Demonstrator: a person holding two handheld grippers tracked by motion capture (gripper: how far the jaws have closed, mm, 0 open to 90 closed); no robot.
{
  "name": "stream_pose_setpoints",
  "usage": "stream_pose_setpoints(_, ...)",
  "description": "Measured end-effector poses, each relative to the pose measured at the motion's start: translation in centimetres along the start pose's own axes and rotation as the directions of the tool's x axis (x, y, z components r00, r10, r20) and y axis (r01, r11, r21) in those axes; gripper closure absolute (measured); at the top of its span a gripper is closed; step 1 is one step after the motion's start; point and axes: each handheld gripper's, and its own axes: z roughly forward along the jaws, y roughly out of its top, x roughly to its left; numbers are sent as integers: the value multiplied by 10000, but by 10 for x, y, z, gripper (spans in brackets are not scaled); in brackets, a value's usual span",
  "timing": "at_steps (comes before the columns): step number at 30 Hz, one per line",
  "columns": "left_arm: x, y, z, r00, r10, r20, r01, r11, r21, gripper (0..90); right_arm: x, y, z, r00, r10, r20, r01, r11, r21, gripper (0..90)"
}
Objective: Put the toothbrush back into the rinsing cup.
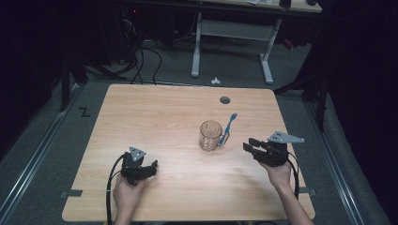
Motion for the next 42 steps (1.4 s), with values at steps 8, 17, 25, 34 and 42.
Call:
stream_pose_setpoints(8, 0, 0, 0, 10000, -4, 1, 4, 10000, -2, 264, 0, -10, 3, 9999, 44, 95, -46, 9999, 162, 612)
stream_pose_setpoints(17, 0, 0, 0, 10000, -5, 1, 5, 10000, 0, 264, 1, -18, 8, 9998, 121, 135, -126, 9993, 339, 612)
stream_pose_setpoints(25, 0, 0, 0, 10000, -4, 2, 4, 10000, -1, 264, 2, -21, 11, 9997, 39, 254, -51, 9989, 469, 612)
stream_pose_setpoints(34, 0, 0, 0, 10000, -2, 3, 2, 10000, -3, 264, 3, -24, 17, 9994, -44, 348, 22, 9980, 637, 615)
stream_pose_setpoints(42, 0, 0, 0, 10000, -1, 0, 1, 10000, 3, 264, -2, -31, 21, 9987, 77, 505, -118, 9966, 814, 617)
